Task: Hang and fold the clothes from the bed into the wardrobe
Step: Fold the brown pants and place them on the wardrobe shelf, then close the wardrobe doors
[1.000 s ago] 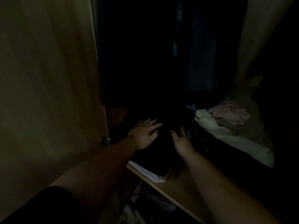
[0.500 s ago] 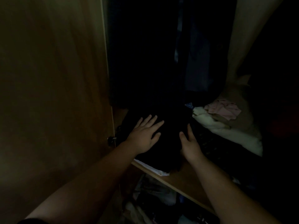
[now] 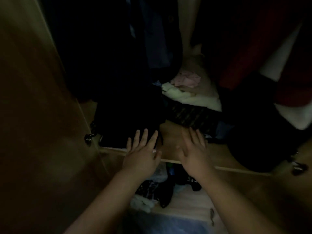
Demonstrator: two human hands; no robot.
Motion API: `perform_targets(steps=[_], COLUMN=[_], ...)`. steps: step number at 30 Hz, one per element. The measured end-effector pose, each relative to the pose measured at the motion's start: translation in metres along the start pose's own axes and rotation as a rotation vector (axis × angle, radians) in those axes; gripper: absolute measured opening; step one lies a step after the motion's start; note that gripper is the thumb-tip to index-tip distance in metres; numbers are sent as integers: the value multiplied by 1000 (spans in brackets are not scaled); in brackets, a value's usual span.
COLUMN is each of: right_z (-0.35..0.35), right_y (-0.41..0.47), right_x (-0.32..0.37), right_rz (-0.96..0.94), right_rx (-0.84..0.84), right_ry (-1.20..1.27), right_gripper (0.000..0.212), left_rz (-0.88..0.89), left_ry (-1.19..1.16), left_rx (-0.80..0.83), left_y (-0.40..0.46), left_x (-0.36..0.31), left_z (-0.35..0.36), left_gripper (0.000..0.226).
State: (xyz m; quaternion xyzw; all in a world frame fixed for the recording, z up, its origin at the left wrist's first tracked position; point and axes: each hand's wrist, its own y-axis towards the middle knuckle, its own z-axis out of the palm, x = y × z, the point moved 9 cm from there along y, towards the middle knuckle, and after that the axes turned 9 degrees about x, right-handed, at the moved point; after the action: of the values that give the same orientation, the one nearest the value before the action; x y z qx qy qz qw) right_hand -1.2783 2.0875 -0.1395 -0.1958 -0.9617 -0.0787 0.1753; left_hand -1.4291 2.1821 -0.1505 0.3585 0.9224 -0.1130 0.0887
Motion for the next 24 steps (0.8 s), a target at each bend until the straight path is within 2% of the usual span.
perform_targets(steps=[8,15,20,24], right_z=[-5,-27,-39,-57], right_y=[-118,-289,-417,-499], right_x=[-36,-75,-127,-160], right_rz=[154,143,263,324], right_rx=[110,58,70,-4], right_ry=[-166,-146,-108,-81], right_gripper=[66,64,66,68], left_rz=[61,163,260,329], left_ry=[45,49,125,155], left_rx=[55,44,94,117], left_y=[-86,-201,-275,-308], left_x=[-68,-179,-258,-308], left_z=[43,94,140,158], left_gripper=[70,71,70,70])
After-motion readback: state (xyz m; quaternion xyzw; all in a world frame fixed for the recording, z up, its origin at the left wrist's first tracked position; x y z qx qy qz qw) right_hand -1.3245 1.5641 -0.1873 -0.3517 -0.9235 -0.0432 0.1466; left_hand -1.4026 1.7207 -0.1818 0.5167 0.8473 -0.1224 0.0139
